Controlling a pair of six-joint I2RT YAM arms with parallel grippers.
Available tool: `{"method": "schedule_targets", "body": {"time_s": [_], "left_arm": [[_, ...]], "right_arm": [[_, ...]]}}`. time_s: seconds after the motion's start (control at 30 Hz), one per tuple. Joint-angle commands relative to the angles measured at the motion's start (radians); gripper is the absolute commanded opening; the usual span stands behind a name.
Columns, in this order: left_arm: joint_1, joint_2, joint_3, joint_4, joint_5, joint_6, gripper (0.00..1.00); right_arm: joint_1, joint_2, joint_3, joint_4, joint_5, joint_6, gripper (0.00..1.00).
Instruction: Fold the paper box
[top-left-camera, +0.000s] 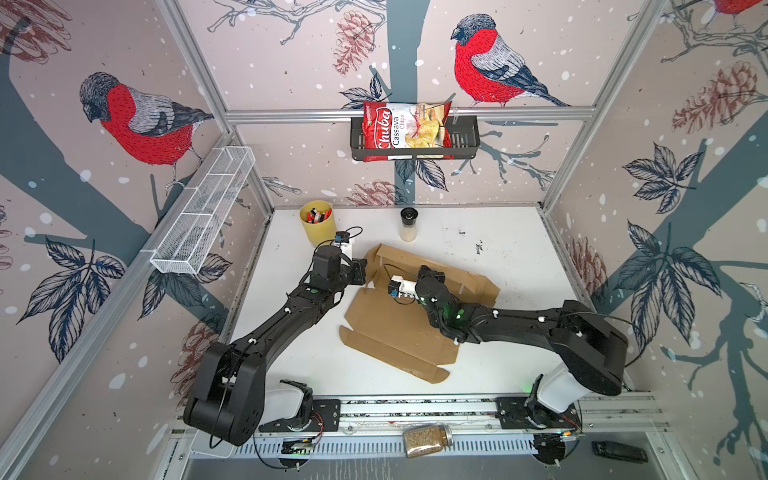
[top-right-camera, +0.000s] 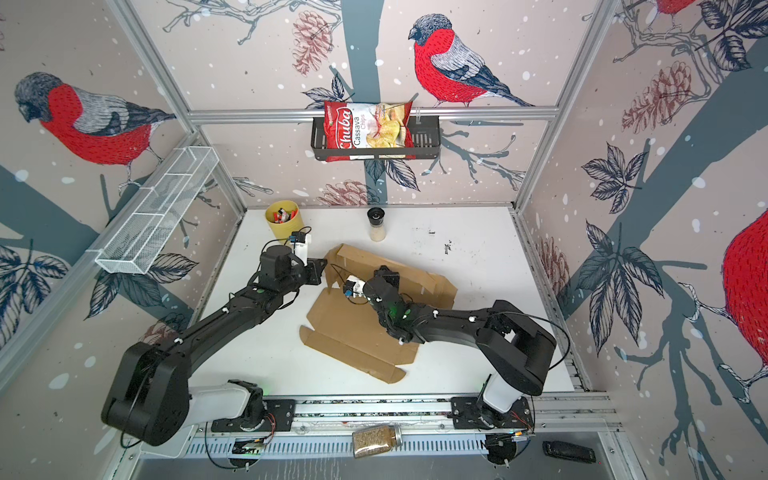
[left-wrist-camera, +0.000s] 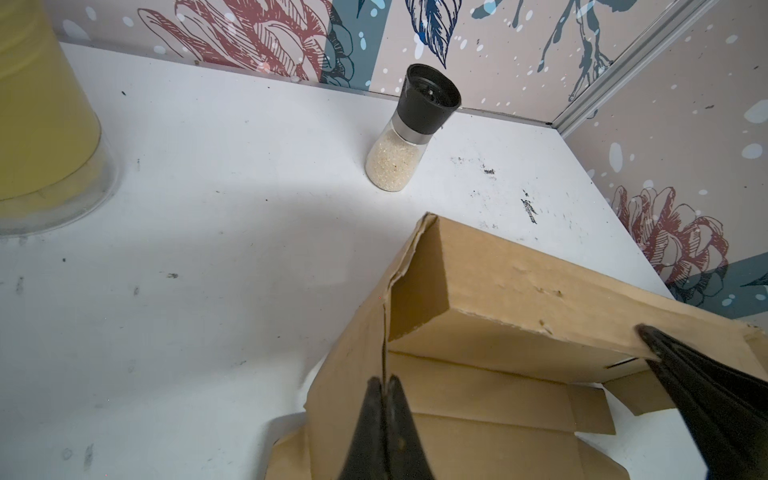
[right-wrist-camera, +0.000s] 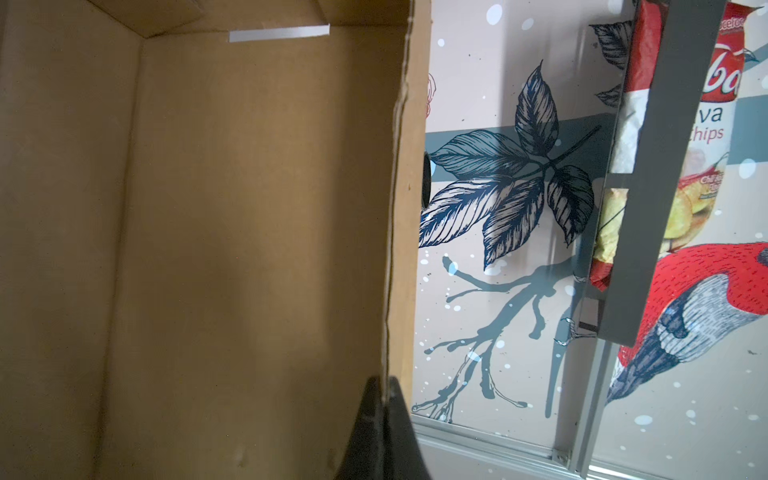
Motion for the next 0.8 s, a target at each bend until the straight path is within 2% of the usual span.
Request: {"method": "schedule_targets", "body": {"time_s": [0.0,0.13,0.37,0.6,0.77], "left_arm": [[-0.020,-0.009,-0.005,0.004,0.042,-0.021,0.00],[-0.045,-0.031,-0.036,0.017,0.069,-0.025,0.01],[-0.043,-0.075,-0.067,0.014,0.047,0.006,0.09],[-0.002,-0.086,0.008,-0.088,0.034,0.047,0.23],[0.043,-0.114,0.044,-0.122,0.067,0.056,0.31]], "right_arm": [[0.015,0.020,-0.012,0.011,-0.003,-0.049,0.00],[0.020,0.036,-0.008,0.026,0.002,-0.060,0.00],[0.027,0.030,-0.037,0.035,-0.004,-0.066,0.00],[0.031,0.025,-0.043,0.033,-0.002,-0.076,0.00],[0.033,0.032,-0.042,0.028,0.000,-0.080,0.00]]}}
